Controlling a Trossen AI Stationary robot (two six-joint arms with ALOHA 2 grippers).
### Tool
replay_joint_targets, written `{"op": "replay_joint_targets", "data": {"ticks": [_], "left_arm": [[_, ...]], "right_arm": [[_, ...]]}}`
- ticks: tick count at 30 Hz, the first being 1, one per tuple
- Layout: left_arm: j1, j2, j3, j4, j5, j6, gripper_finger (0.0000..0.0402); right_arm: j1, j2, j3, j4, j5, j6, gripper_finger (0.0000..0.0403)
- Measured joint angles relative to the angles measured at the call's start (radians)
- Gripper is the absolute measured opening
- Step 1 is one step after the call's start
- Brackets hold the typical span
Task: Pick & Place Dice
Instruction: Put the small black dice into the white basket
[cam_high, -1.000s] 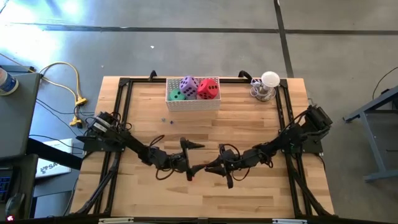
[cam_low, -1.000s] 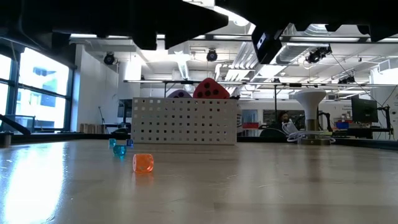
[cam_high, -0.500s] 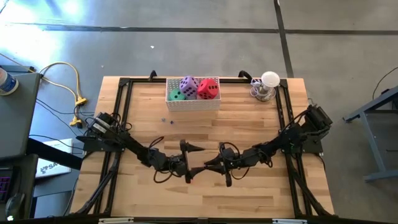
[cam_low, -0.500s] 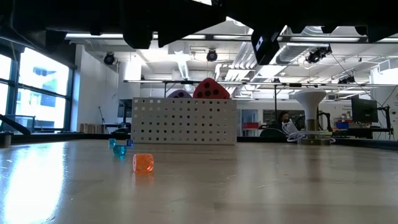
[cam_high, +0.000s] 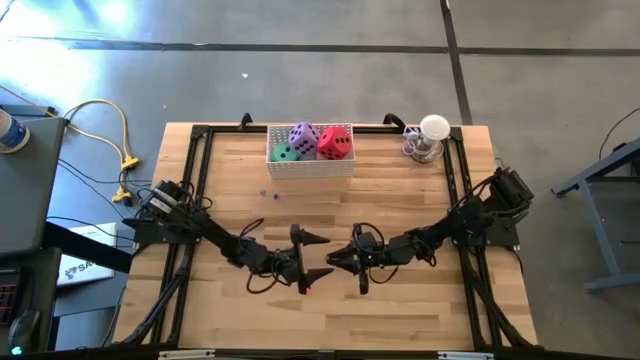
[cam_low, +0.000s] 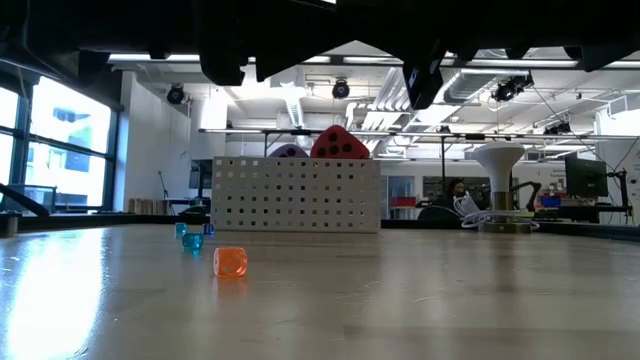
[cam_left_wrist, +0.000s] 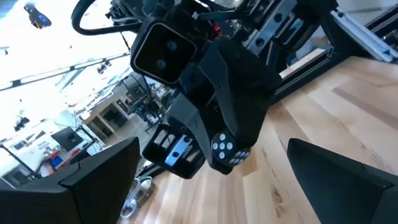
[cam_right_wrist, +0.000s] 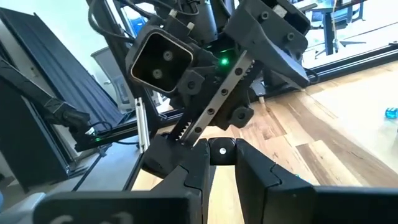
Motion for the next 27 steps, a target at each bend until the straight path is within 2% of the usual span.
{"op": "replay_joint_targets", "data": {"ticks": [5, 11, 23, 27], "left_arm": [[0.000, 0.000, 0.001, 0.014, 0.055, -0.007, 0.0400], [0.000, 0.000, 0.006, 0.026, 0.038, 0.035, 0.0396], [0.014, 0.000, 0.006, 0.027, 0.036, 0.038, 0.0345], [0.014, 0.000, 0.006, 0.027, -0.003, 0.094, 0.0333]], "right_arm": [[-0.002, 0.000, 0.000, 0.000, -0.002, 0.003, 0.0039], [-0.002, 0.000, 0.000, 0.000, -0.002, 0.004, 0.0039], [-0.001, 0.000, 0.000, 0.000, -0.003, 0.004, 0.0039], [-0.001, 0.000, 0.000, 0.000, -0.010, 0.002, 0.0039]]}}
